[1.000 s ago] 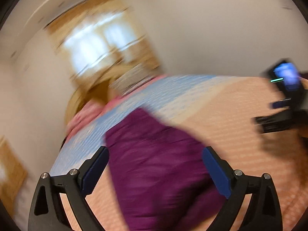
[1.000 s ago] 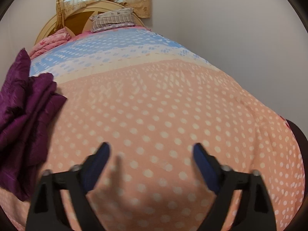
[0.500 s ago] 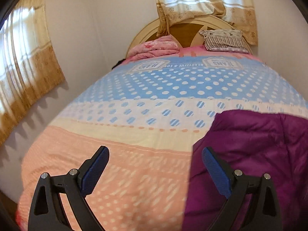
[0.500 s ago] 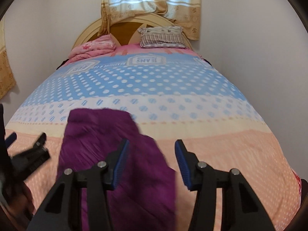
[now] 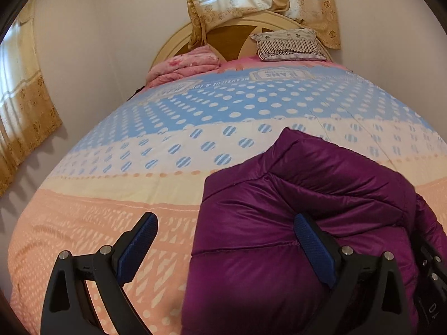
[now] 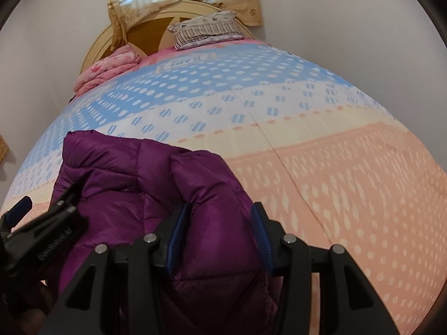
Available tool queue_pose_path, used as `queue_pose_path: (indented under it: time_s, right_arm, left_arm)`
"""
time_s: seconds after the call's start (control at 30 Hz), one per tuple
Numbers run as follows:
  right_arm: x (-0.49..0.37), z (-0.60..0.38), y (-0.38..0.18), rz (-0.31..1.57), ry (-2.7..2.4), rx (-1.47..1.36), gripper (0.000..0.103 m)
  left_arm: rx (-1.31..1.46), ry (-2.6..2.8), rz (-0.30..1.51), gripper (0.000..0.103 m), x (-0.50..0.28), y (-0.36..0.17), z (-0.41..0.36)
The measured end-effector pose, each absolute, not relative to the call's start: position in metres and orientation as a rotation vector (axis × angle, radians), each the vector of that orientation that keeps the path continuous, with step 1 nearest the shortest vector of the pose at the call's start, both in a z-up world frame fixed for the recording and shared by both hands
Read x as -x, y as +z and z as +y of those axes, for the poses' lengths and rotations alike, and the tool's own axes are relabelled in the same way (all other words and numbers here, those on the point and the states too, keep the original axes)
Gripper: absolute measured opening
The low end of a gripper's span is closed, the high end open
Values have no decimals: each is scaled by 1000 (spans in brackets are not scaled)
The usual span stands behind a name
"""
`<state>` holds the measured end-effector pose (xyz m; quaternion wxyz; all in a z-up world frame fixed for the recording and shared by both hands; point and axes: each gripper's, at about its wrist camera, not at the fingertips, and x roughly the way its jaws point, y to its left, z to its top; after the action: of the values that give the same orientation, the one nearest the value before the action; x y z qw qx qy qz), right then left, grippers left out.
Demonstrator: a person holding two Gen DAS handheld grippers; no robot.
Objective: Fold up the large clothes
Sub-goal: 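Grasp the jacket edge with the right gripper while the left gripper presses the jacket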
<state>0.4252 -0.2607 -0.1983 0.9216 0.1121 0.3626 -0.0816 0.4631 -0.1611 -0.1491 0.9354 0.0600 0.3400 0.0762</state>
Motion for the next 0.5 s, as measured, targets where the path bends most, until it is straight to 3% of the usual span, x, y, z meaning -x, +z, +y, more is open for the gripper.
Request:
queue_pose_path:
  time_s: [0.5]
  right_arm:
    - [-430, -259, -217, 749, -185, -201, 51]
  left_arm:
    - [-83, 129, 740, 102, -468, -169, -156]
